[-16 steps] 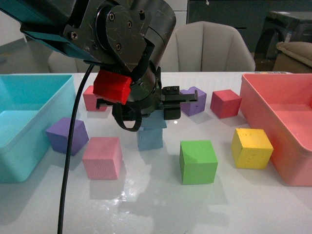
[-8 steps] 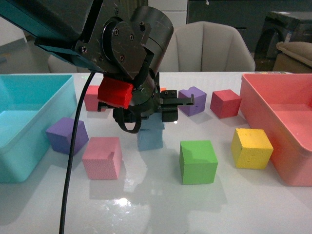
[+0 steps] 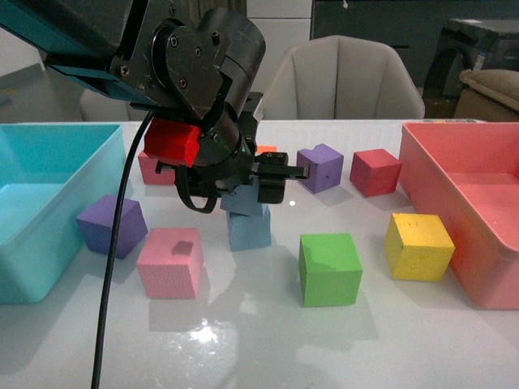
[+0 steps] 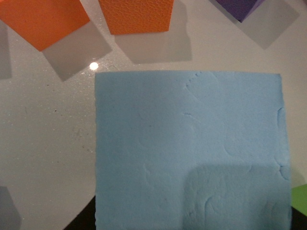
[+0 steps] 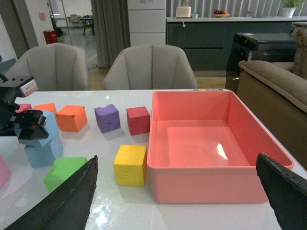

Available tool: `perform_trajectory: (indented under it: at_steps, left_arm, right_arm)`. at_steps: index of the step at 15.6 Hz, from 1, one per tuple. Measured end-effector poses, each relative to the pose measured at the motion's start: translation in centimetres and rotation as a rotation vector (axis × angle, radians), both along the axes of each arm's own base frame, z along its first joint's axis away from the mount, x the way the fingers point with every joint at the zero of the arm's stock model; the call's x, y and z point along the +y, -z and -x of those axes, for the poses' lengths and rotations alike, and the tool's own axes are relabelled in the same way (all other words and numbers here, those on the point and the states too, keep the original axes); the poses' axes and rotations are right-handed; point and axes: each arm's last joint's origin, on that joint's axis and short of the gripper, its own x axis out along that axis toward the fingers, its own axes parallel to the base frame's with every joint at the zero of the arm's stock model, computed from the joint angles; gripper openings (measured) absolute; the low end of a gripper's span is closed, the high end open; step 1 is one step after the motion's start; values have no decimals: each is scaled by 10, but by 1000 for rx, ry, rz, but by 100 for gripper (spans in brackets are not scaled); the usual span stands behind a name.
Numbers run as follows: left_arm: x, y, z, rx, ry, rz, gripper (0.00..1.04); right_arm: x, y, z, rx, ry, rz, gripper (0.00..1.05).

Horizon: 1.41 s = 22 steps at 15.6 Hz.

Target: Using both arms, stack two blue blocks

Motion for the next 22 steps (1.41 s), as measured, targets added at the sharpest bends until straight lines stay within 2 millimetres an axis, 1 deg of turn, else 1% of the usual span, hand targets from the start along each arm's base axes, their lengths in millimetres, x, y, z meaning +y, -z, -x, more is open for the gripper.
perform_trajectory:
  at_steps: [1,3,5,7,9,11,12,13,14,15,16,18,20,22]
  left_arm:
    - [0,0,0,0,0,0,69]
    - [0,0,0,0,0,-1,85]
    - [1,0,-1,-3,-4,1,99]
    - [1,-1,-1,-8,-4,3,97]
    - [1,-1,-2,-17,-8,4,98]
    - [2,-6,-3,-39,-15,8,98]
    - [3,-11,-3,-52,-16,15,98]
    - [3,-22,-3,-74,-12,35,98]
    - [1,-41,-1,-122,-4,67,98]
    - [1,-67,7,-187,16,110,98]
    - [-1,-88,20,-245,39,136,98]
    - [-3,-120,52,-353,102,176,98]
    - [1,-133,86,-414,154,194,98]
    - [14,-145,121,-480,178,197,98]
  right_arm:
    - [0,0,0,0,0,0,98]
    - [0,0,0,0,0,0,98]
    - [0,0,0,0,0,0,98]
    - [0,0,0,0,0,0,98]
    - [0,0,0,0,0,0,98]
    - [0,0,0,0,0,0,98]
    - [0,0,0,0,0,0,98]
    - [0,0,0,0,0,0,98]
    - [0,0,0,0,0,0,98]
    - [0,0,0,0,0,0,98]
    - [0,0,0,0,0,0,98]
    - [0,0,0,0,0,0,98]
    - [0,0,0,0,0,0,98]
    - [0,0,0,0,0,0,98]
